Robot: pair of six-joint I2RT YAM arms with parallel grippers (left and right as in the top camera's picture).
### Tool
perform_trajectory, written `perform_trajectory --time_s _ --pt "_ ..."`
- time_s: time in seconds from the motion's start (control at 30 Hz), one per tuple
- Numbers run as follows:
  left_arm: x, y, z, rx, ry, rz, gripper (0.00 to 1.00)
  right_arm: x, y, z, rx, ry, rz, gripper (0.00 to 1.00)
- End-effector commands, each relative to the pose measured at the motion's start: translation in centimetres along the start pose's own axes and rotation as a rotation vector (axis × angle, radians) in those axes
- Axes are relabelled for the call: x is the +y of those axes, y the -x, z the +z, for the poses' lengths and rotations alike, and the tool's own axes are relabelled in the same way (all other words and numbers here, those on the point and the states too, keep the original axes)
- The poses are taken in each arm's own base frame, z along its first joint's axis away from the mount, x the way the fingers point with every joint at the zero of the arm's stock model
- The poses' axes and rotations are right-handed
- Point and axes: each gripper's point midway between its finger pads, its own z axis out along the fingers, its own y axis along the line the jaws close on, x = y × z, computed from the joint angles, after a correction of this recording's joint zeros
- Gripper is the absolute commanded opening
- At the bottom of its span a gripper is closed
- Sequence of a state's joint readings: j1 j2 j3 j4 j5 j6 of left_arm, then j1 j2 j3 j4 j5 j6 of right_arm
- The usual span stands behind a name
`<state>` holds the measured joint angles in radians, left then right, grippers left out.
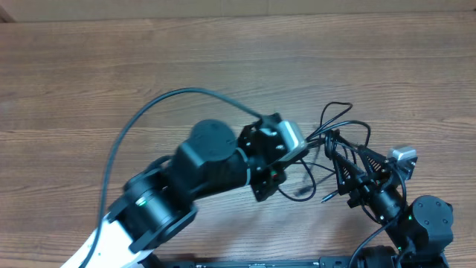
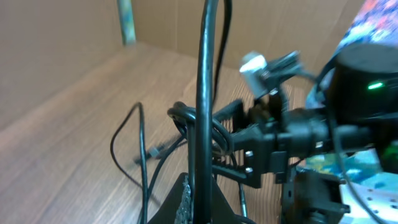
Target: Untangle cables
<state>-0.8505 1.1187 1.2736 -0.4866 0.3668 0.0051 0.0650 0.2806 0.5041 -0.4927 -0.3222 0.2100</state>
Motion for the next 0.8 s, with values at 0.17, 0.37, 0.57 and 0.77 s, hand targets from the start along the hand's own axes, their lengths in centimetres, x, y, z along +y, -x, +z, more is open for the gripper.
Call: perform_trajectory --time_s 0.17,0.37,0.57,0.77 --pt "0.1 1.9 -2.3 -0.074 0.008 -0.033 0.04 -0.3 0.9 -0.5 -0.029 -0.036 0.002 0.64" --pt "2.8 2.7 -3.1 -0.119 0.077 -0.208 0.04 -2.3 0.2 -0.6 -0.009 -0.145 0.017 0.64" --pt "9.6 2.2 -5.8 -0.174 0.264 -0.473 0.04 -3.1 0.5 -0.8 -0.034 -0.190 0.112 0.67" --pt "11.7 1.8 -7.1 -0.208 0.318 -0.621 0.04 -2.7 0.9 -0.7 -0.056 -0.164 0.215 0.68"
